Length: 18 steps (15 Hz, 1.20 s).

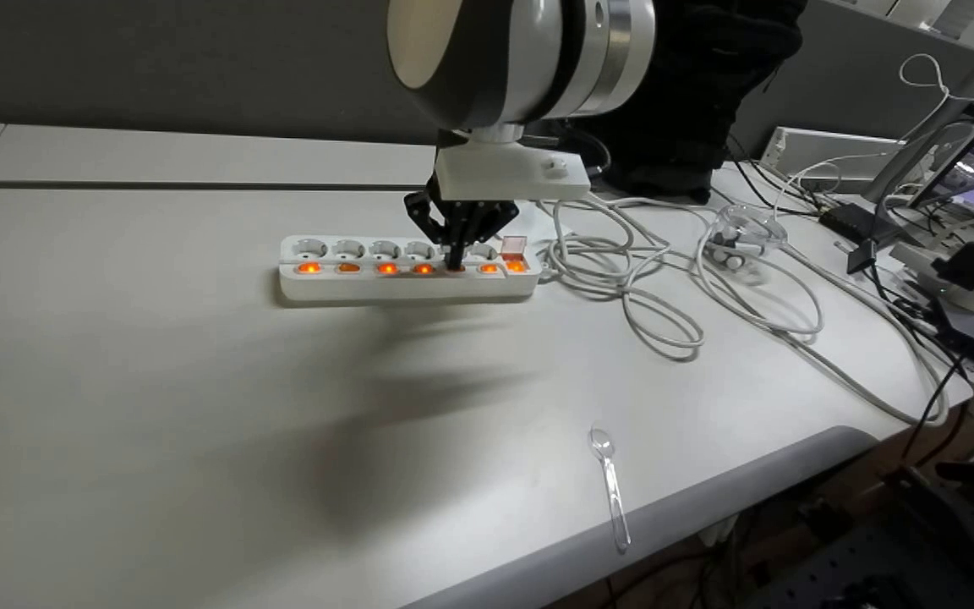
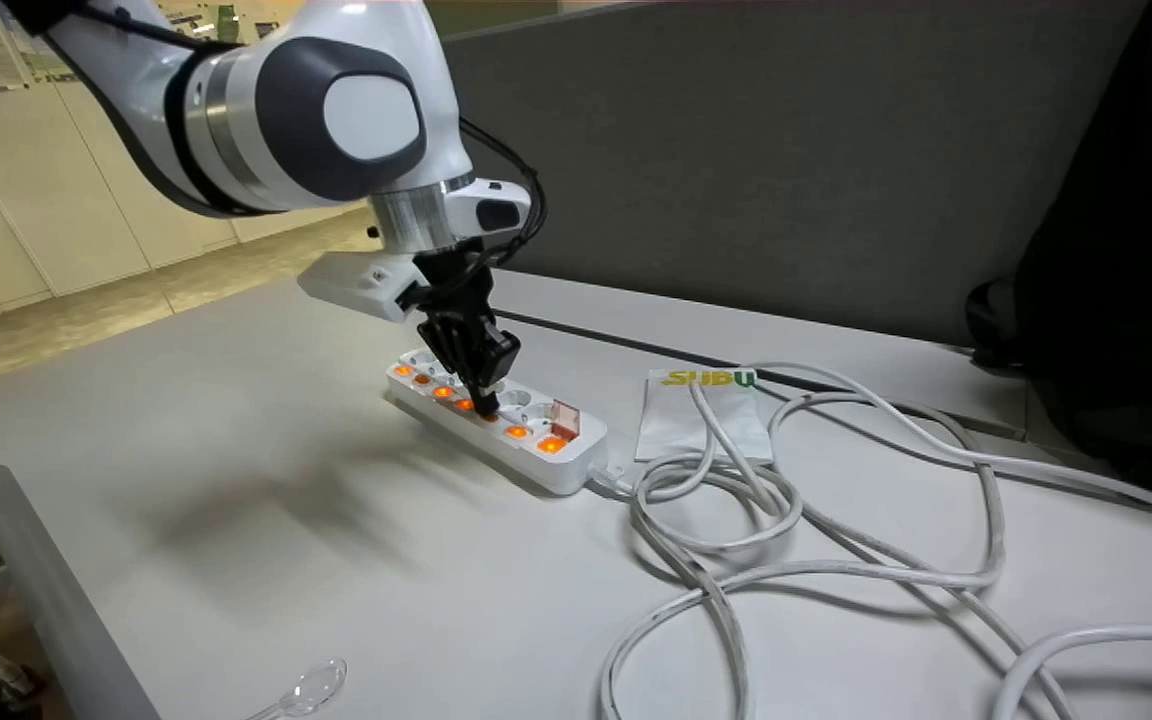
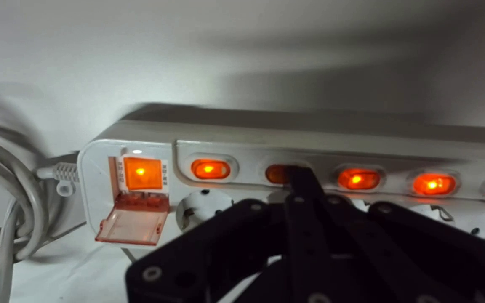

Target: Turn on the third switch from the right on the adapter

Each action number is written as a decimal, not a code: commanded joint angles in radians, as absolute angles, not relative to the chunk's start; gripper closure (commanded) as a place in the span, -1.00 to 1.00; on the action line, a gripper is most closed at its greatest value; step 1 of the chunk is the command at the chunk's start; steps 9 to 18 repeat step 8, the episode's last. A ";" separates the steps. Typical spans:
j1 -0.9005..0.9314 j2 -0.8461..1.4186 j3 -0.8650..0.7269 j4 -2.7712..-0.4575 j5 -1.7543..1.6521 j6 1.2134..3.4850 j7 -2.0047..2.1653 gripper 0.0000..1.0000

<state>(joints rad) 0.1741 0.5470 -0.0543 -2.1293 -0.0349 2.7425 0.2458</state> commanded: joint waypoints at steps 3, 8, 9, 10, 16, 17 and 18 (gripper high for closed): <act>0.311 0.661 -0.190 -2.161 -0.063 2.955 0.434 1.00; 0.160 0.612 -0.002 -2.178 0.094 2.864 0.298 1.00; 0.160 0.612 -0.002 -2.178 0.094 2.864 0.298 1.00; 0.160 0.612 -0.002 -2.178 0.094 2.864 0.298 1.00; 0.160 0.612 -0.002 -2.178 0.094 2.864 0.298 1.00; 0.160 0.612 -0.002 -2.178 0.094 2.864 0.298 1.00; 0.160 0.612 -0.002 -2.178 0.094 2.864 0.298 1.00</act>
